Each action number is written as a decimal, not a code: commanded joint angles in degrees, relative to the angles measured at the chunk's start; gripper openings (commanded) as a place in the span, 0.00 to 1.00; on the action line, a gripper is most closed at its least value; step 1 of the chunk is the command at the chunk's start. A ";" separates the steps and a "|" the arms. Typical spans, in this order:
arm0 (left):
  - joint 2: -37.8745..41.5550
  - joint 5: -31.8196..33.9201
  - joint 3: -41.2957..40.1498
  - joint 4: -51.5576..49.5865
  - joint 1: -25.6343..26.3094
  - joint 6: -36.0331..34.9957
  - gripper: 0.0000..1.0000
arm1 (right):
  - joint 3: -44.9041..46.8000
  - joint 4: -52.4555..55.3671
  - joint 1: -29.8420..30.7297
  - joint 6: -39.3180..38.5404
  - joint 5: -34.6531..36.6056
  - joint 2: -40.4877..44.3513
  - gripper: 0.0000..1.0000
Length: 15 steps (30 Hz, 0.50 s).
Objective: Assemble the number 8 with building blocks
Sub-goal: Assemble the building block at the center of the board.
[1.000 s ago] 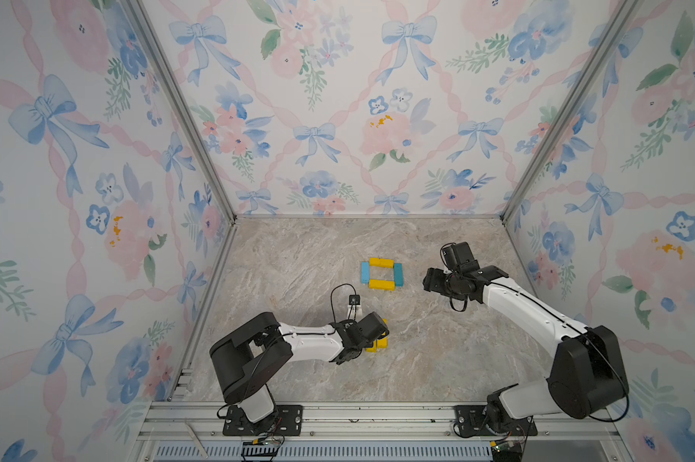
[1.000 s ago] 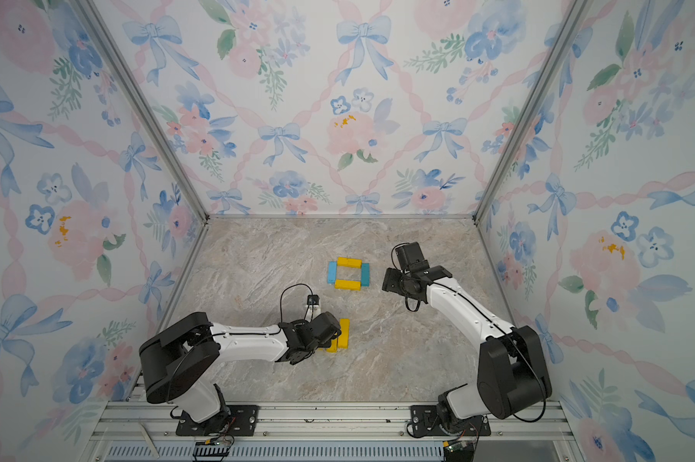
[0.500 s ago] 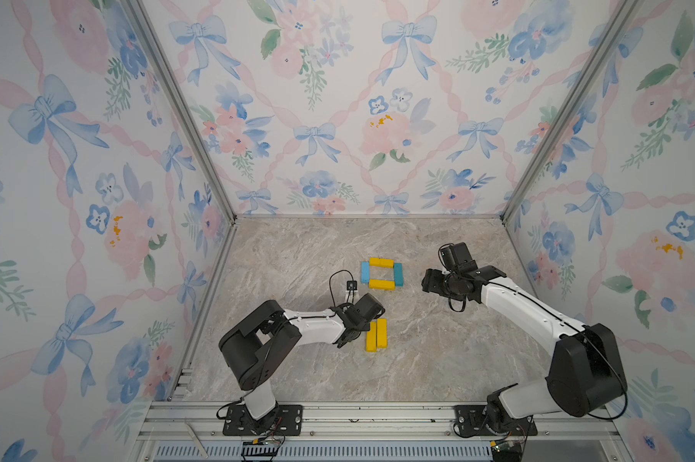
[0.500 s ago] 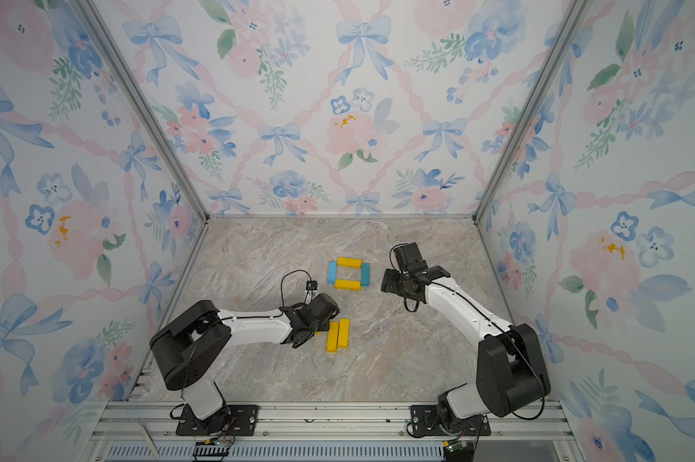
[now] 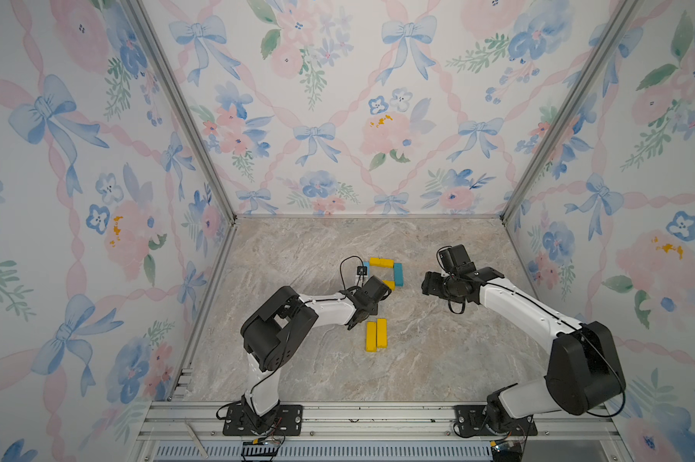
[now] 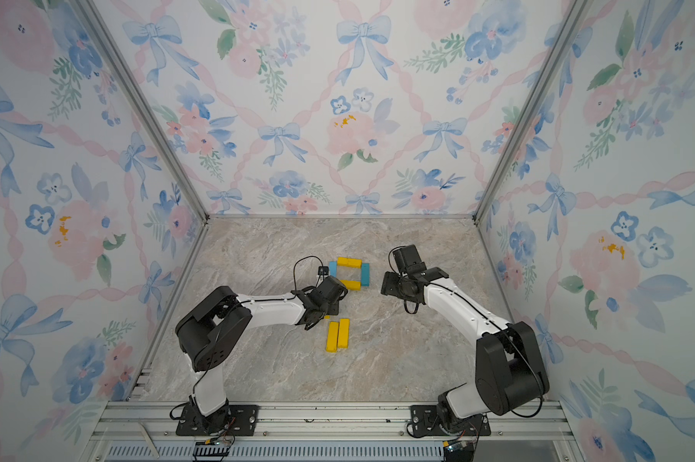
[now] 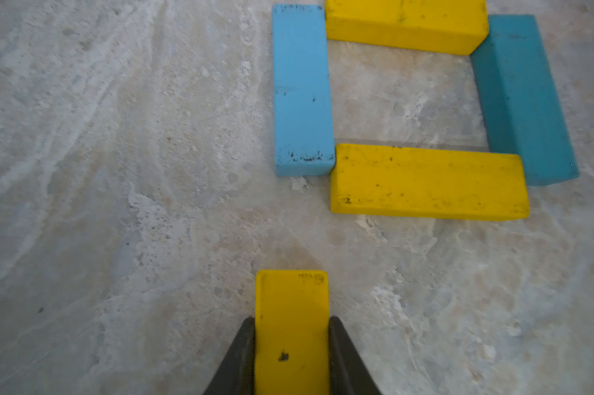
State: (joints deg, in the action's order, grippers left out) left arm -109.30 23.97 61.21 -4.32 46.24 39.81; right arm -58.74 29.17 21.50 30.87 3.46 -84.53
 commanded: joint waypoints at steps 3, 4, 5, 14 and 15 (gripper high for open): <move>-2.43 -1.59 1.02 -3.32 -1.19 -2.24 0.32 | 0.44 -0.51 0.47 -0.77 0.30 -1.31 0.78; -2.66 -1.47 1.33 -3.33 -1.37 -2.37 0.32 | 0.32 -0.51 0.47 -0.83 0.31 -1.46 0.78; -2.75 -1.50 1.64 -3.30 -1.49 -2.60 0.32 | 0.21 -0.52 0.45 -0.87 0.27 -1.64 0.78; -3.39 -1.46 2.92 -3.26 -2.45 -3.56 0.32 | -0.36 -0.60 0.43 -1.11 0.18 -2.30 0.78; -3.38 -1.48 3.03 -3.25 -2.51 -3.67 0.32 | -0.42 -0.60 0.48 -1.09 0.23 -2.39 0.78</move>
State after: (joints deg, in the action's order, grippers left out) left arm -110.85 23.03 63.66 -4.75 44.38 37.58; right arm -58.76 28.73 21.50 30.59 3.46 -85.91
